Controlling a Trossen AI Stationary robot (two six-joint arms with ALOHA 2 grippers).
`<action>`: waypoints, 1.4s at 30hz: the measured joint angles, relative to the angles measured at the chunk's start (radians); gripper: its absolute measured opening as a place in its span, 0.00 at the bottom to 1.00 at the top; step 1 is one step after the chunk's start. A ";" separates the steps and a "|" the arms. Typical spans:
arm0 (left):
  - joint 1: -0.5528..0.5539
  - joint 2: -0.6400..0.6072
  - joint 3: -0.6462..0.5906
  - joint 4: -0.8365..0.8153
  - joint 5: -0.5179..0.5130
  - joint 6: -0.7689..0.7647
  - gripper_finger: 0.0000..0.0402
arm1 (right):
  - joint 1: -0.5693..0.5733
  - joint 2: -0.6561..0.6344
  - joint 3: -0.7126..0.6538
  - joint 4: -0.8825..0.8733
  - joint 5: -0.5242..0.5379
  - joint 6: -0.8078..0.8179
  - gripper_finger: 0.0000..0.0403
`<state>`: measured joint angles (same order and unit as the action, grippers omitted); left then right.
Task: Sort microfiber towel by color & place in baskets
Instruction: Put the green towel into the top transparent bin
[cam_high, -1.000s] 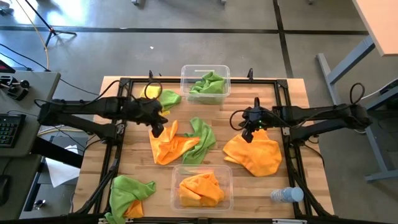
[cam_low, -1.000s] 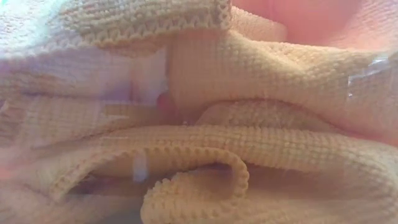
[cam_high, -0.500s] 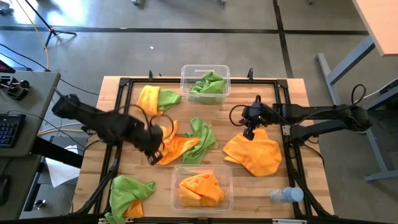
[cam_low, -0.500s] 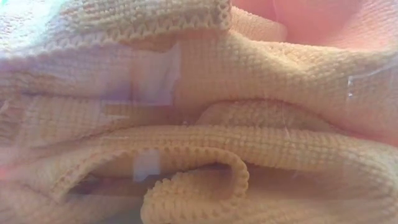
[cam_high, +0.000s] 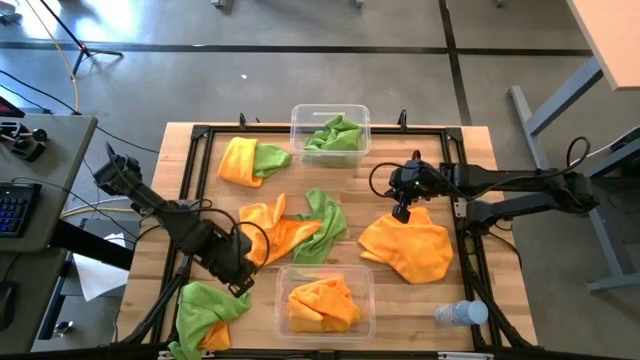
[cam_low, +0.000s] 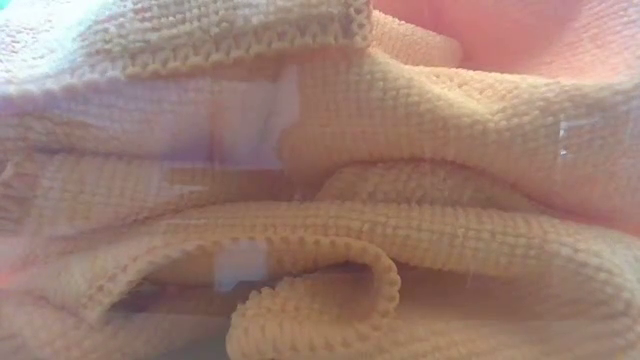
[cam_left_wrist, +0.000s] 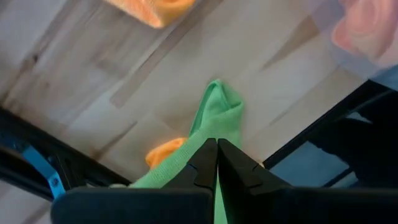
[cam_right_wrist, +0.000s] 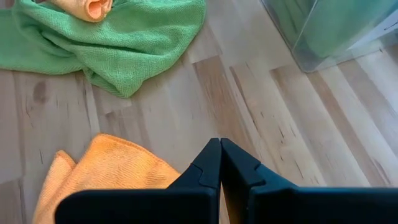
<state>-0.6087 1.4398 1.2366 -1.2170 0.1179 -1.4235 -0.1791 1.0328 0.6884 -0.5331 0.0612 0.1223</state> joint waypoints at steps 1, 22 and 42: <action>-0.008 0.004 0.000 0.000 0.000 -0.019 0.02 | 0.000 0.000 0.000 0.000 -0.002 0.000 0.00; -0.175 0.176 -0.001 -0.013 0.108 0.061 0.28 | 0.002 0.000 0.000 0.000 -0.018 0.008 0.00; -0.214 0.278 0.007 -0.028 0.141 0.205 0.02 | 0.003 0.000 0.000 0.000 -0.018 -0.005 0.00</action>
<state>-0.8224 1.7178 1.2432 -1.2450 0.2591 -1.2186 -0.1764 1.0328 0.6888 -0.5331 0.0437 0.1175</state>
